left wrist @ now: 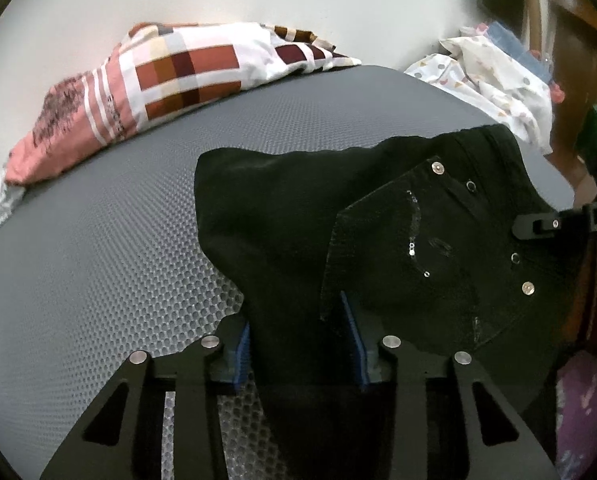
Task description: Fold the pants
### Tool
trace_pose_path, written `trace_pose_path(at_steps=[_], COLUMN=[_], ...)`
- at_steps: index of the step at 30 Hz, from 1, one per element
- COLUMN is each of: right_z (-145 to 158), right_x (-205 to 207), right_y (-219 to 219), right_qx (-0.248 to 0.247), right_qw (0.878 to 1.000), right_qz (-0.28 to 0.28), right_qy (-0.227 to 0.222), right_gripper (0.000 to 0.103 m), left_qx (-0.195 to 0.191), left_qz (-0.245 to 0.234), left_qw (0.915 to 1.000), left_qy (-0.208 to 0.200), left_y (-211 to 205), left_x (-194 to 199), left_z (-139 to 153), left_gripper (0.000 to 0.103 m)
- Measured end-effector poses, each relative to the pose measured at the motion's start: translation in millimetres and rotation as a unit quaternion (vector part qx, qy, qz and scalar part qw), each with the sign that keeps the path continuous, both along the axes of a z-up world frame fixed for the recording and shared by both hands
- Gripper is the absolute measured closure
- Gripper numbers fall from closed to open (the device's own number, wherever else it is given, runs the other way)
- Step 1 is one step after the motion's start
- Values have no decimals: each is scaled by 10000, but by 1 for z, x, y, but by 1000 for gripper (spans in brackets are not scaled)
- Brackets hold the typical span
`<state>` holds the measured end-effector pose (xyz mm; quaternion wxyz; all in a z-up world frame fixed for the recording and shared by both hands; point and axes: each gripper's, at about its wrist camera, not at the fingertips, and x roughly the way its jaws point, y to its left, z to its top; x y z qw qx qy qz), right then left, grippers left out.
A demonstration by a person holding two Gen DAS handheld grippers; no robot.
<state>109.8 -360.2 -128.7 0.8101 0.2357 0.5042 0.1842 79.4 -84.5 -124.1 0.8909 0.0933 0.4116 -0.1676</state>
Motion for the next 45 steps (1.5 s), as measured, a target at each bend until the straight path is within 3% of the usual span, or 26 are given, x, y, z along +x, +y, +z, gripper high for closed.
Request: trace_pose_path(at_steps=[22, 41, 45], right_z=[0, 4, 4], right_x=[-23, -27, -25], right_y=[0, 9, 12], right_qx=[50, -235, -258], right_qw=[9991, 9987, 9988], right_qz=[-317, -337, -337], right_qy=[-278, -288, -246], right_gripper=[65, 66, 67], left_qx=[433, 416, 377], left_qz=[158, 167, 139], left_qw=[9984, 9978, 9981], left_qy=[-338, -483, -457], left_y=[-13, -12, -12], left_x=[-11, -14, -14], left_z=[-3, -5, -4], left_gripper=[63, 64, 68])
